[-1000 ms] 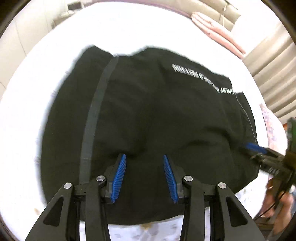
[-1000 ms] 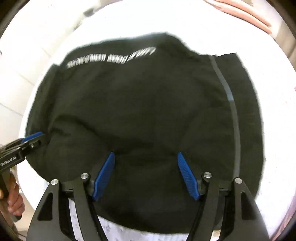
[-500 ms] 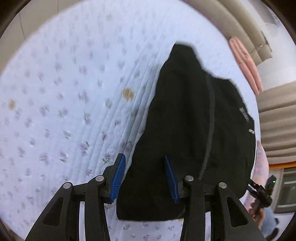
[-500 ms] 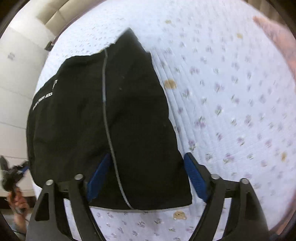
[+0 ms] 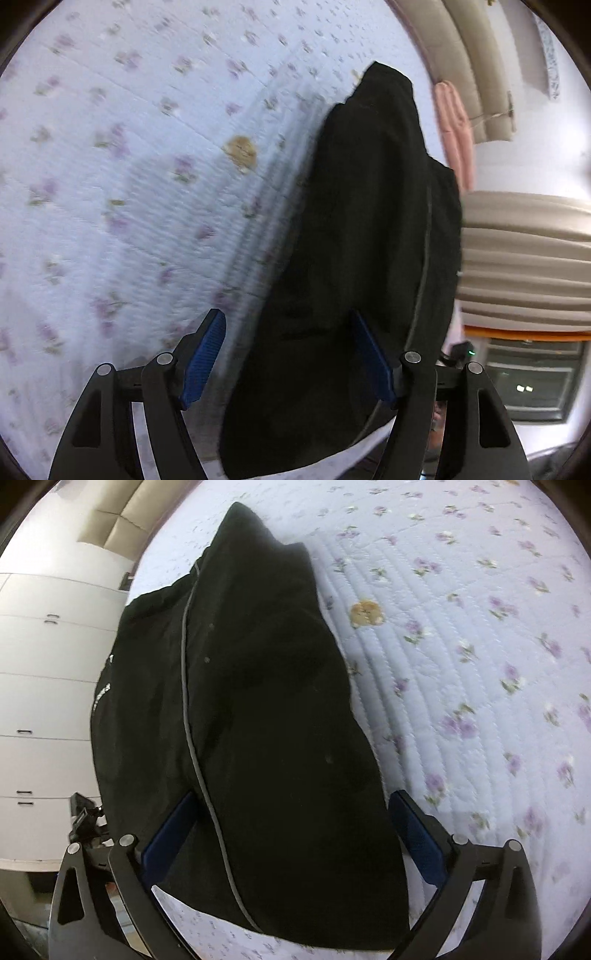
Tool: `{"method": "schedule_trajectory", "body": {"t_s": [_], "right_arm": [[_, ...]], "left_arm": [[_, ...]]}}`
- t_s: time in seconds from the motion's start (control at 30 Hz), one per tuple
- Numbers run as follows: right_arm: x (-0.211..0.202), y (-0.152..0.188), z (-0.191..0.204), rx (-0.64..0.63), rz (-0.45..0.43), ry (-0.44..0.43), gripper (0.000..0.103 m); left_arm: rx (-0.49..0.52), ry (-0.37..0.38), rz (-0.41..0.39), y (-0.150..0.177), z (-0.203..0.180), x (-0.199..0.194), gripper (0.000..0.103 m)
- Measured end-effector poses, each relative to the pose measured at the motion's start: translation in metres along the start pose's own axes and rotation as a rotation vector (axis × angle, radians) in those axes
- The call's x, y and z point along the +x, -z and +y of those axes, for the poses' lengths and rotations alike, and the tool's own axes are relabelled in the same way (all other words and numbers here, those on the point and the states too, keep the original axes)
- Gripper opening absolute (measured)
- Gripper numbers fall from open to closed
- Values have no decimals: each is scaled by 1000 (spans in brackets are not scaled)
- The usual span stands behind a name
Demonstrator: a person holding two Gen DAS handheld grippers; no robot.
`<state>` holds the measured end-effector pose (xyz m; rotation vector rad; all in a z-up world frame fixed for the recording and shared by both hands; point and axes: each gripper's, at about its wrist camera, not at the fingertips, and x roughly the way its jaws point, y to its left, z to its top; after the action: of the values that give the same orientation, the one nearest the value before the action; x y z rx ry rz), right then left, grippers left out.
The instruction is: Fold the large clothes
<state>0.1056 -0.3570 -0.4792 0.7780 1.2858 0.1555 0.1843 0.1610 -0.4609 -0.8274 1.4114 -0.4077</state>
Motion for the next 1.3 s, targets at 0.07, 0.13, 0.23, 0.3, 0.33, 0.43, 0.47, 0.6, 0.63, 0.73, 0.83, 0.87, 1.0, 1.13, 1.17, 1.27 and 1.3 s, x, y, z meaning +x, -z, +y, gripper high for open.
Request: {"method": "schedule_trajectory", "body": {"t_s": [0.07,0.13,0.23,0.3,0.33,0.43,0.47,0.6,0.63,0.73,0.83,0.87,1.0,1.13,1.17,1.27,1.3], "right_arm": [[0,-2,2,-25,10,-26,103],[4,-5,6,-44,29,-85,103],[18,-10,8,-80,46,-104,102],[23,-15,9,-85,35,-130,103],[26,-18,7,-79,29,-139,103],[27,-20,6,-68,12,-145,103],[27,-19,7,-73,6,-137,102],[14,-1,8,-123,-47,-83,88],[11,0,10,-134,-55,-83,84],[0,6,17,-167,-84,-78,74],[8,-2,15,-155,-75,-92,75],[11,-5,12,-140,-67,-114,77],[12,-6,1,-110,-88,-154,83],[-1,11,8,-188,-173,-107,72],[-4,13,7,-203,-191,-102,66],[-27,31,30,-277,-284,-154,52],[-36,37,34,-290,-314,-189,48]], "left_arm": [[22,10,13,-2,-4,8,75],[36,58,30,-5,-9,15,75],[35,121,71,-11,-12,33,78],[49,125,66,-13,-15,39,79],[53,129,64,-15,-17,40,79],[52,122,54,-15,-19,43,79],[55,109,49,-14,-20,43,79],[138,33,-9,5,-42,36,58],[159,19,-19,6,-48,36,51],[209,6,-37,15,-59,29,47],[214,13,-17,14,-54,33,56],[205,19,-9,13,-53,37,61],[209,65,-26,3,-43,39,66],[325,30,-148,28,-52,19,40],[369,20,-176,38,-58,12,36],[500,57,-258,68,-86,-12,31],[545,79,-284,80,-95,-23,30]]}}
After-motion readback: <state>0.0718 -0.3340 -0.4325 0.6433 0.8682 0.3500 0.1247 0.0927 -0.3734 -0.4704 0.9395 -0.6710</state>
